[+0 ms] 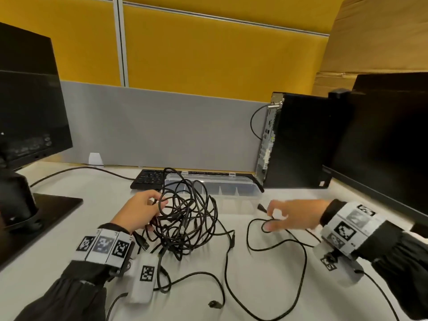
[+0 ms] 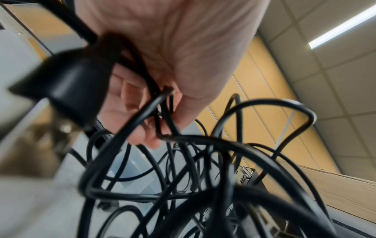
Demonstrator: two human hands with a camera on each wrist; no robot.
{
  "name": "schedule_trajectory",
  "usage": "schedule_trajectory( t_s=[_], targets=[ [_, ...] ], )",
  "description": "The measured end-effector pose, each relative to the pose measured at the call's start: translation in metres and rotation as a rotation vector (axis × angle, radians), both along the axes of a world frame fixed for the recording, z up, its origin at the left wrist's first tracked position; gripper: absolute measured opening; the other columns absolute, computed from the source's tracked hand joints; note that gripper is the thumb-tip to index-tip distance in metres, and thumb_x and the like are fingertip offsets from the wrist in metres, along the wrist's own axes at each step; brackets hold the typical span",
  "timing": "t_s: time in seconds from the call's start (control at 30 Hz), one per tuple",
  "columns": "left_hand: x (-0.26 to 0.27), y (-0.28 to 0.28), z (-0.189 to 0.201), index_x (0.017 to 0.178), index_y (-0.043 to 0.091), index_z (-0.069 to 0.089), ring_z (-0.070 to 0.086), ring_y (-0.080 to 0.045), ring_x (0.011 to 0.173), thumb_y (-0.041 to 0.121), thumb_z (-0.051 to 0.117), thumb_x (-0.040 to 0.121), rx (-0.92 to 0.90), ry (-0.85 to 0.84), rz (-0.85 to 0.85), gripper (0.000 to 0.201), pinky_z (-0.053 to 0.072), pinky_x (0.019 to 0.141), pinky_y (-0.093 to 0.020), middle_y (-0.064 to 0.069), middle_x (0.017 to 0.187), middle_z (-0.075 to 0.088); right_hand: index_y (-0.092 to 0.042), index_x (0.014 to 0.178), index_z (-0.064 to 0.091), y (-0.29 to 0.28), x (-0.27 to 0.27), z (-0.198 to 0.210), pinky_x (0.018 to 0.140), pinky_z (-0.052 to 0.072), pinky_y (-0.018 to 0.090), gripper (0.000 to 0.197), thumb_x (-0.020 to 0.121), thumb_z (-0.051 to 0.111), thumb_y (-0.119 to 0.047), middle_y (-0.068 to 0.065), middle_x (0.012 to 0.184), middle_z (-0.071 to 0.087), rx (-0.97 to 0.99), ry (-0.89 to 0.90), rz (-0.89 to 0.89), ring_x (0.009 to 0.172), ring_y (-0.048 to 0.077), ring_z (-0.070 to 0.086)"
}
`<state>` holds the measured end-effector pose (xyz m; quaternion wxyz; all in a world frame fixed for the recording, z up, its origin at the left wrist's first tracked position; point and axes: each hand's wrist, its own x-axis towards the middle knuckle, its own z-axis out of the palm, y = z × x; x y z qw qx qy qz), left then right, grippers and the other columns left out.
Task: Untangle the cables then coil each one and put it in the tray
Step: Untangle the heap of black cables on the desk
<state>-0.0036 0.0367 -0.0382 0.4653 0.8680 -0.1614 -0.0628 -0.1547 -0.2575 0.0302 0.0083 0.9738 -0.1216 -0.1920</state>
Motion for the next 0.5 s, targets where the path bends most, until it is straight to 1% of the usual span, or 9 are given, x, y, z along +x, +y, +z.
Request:
schedule_trajectory(
  t_s=[0.03, 0.07, 0.1, 0.13, 0.2, 0.3, 0.4, 0.47, 0.5],
  targets=[
    [0.0, 0.0, 0.0, 0.093, 0.018, 0.059, 0.057, -0.019, 0.064, 0.025, 0.056, 0.092, -0.002, 0.004, 0.0, 0.008, 0.059, 0.059, -0.036, -0.008, 0.073, 0.056, -0.032, 0.131, 0.034, 0.002, -0.002, -0.007, 0.077, 0.042, 0.023, 0.055, 0.086, 0.051, -0.059, 0.001, 0.125, 0.05, 0.008, 0.102, -0.034, 0.086, 0.007, 0.052],
    [0.0, 0.0, 0.0, 0.094, 0.018, 0.059, 0.057, -0.019, 0.065, 0.025, 0.056, 0.092, -0.003, 0.009, -0.001, 0.008, 0.058, 0.058, -0.034, -0.008, 0.074, 0.055, -0.034, 0.133, 0.03, 0.002, -0.001, -0.014, 0.07, 0.044, 0.022, 0.06, 0.084, 0.058, -0.055, 0.002, 0.118, 0.052, 0.029, 0.183, -0.062, 0.072, 0.003, 0.057],
    [0.0, 0.0, 0.0, 0.094, 0.018, 0.059, 0.057, -0.019, 0.065, 0.025, 0.057, 0.092, -0.004, 0.012, -0.003, 0.008, 0.057, 0.057, -0.033, -0.008, 0.073, 0.055, -0.035, 0.131, 0.03, -0.003, 0.001, -0.022, 0.062, 0.047, 0.021, 0.061, 0.082, 0.066, -0.045, 0.001, 0.107, 0.054, 0.074, 0.24, -0.09, 0.055, 0.001, 0.058],
    [-0.001, 0.0, 0.0, 0.094, 0.017, 0.059, 0.056, -0.019, 0.065, 0.025, 0.057, 0.092, -0.006, 0.015, -0.007, 0.008, 0.057, 0.056, -0.032, -0.007, 0.072, 0.054, -0.036, 0.127, 0.032, -0.01, 0.004, -0.029, 0.055, 0.049, 0.02, 0.061, 0.081, 0.072, -0.033, 0.001, 0.096, 0.053, 0.126, 0.273, -0.118, 0.046, 0.005, 0.057],
    [-0.001, 0.0, 0.0, 0.094, 0.017, 0.059, 0.055, -0.018, 0.064, 0.024, 0.057, 0.091, -0.011, 0.019, -0.01, 0.008, 0.057, 0.057, -0.033, -0.006, 0.071, 0.053, -0.036, 0.118, 0.037, -0.025, 0.009, -0.039, 0.05, 0.048, 0.022, 0.06, 0.077, 0.074, -0.014, 0.001, 0.083, 0.05, 0.186, 0.273, -0.167, 0.049, 0.014, 0.053],
    [-0.001, 0.0, 0.0, 0.093, 0.021, 0.058, 0.056, -0.018, 0.065, 0.025, 0.057, 0.091, -0.001, 0.008, -0.014, 0.005, 0.057, 0.06, -0.034, -0.007, 0.073, 0.054, -0.033, 0.109, 0.046, -0.039, 0.012, -0.048, 0.045, 0.045, 0.02, 0.05, 0.073, 0.075, -0.012, 0.002, 0.08, 0.052, 0.26, 0.178, -0.211, 0.05, 0.013, 0.049],
    [-0.002, 0.0, 0.001, 0.09, 0.024, 0.058, 0.057, -0.018, 0.069, 0.026, 0.057, 0.091, 0.013, -0.01, -0.02, 0.003, 0.058, 0.065, -0.038, -0.007, 0.075, 0.056, -0.028, 0.095, 0.053, -0.053, 0.012, -0.051, 0.044, 0.045, 0.018, 0.03, 0.079, 0.069, -0.009, 0.001, 0.081, 0.055, 0.303, 0.131, -0.234, 0.054, 0.011, 0.052],
    [-0.003, 0.0, 0.002, 0.089, 0.024, 0.058, 0.057, -0.018, 0.07, 0.025, 0.057, 0.091, 0.016, -0.019, -0.025, 0.003, 0.058, 0.066, -0.039, -0.007, 0.075, 0.057, -0.024, 0.092, 0.055, -0.064, 0.014, -0.049, 0.046, 0.045, 0.015, 0.022, 0.082, 0.063, -0.006, -0.004, 0.087, 0.054, 0.145, 0.106, -0.227, 0.063, 0.01, 0.054],
    [-0.003, 0.0, 0.002, 0.089, 0.024, 0.058, 0.058, -0.019, 0.071, 0.025, 0.057, 0.091, 0.015, -0.022, -0.027, 0.003, 0.058, 0.067, -0.039, -0.008, 0.075, 0.057, -0.021, 0.091, 0.056, -0.068, 0.015, -0.047, 0.051, 0.046, 0.014, 0.016, 0.084, 0.06, -0.007, -0.005, 0.093, 0.055, -0.017, 0.102, -0.189, 0.069, 0.012, 0.053]
  ],
)
